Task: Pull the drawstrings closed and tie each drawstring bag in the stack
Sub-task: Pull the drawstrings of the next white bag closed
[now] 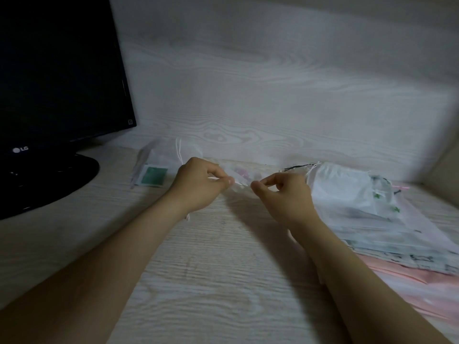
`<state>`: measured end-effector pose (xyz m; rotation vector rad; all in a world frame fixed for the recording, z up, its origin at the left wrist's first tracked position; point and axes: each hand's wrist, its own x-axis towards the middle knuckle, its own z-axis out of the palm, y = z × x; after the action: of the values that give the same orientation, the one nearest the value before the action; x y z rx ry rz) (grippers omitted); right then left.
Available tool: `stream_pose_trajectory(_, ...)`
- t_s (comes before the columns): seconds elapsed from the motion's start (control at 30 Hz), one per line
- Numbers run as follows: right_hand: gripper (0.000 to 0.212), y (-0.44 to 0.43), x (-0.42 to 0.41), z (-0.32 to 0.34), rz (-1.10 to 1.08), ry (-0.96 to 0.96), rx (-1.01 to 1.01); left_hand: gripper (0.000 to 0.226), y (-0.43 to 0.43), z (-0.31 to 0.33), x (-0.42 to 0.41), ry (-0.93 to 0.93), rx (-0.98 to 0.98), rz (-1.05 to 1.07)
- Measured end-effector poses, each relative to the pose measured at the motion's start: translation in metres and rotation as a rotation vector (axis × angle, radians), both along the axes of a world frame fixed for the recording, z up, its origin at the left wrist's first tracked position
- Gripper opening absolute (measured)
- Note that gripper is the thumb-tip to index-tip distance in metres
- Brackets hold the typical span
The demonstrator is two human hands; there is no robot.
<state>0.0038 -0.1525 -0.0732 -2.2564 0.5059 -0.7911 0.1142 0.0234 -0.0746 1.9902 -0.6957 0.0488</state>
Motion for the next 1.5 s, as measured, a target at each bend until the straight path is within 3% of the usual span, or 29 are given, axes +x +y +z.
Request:
stream_pose_trajectory(0.23, 0.016, 0.006, -0.002, 0.004, -0.046, -0.047, 0.012, 0.008, 0.002, 0.002, 0.005, 0.101, -0.027, 0.004)
stream_pose_trajectory(0.37, 0.022, 0.005, -0.002, 0.005, -0.105, -0.062, 0.001, 0.016, 0.003, 0.010, -0.003, 0.278, -0.050, -0.078)
stream_pose_trajectory(0.73, 0.036, 0.000, 0.000, 0.001, -0.046, -0.130, 0.247, 0.020, -0.003, 0.017, -0.012, 0.564, -0.361, -0.238)
stream_pose_trajectory(1.13, 0.039, -0.003, 0.004, -0.006, 0.085, -0.140, 0.267, 0.014, -0.008, 0.020, -0.021, 0.503, -0.576, -0.239)
stream_pose_trajectory(1.3, 0.039, -0.002, 0.004, -0.007, 0.065, -0.084, 0.165, 0.025, -0.008, 0.018, -0.024, 0.485, -0.577, -0.299)
stream_pose_trajectory(1.5, 0.034, -0.002, 0.003, -0.009, 0.125, -0.060, -0.041, 0.031, -0.011, 0.017, -0.026, 0.512, -0.441, -0.341)
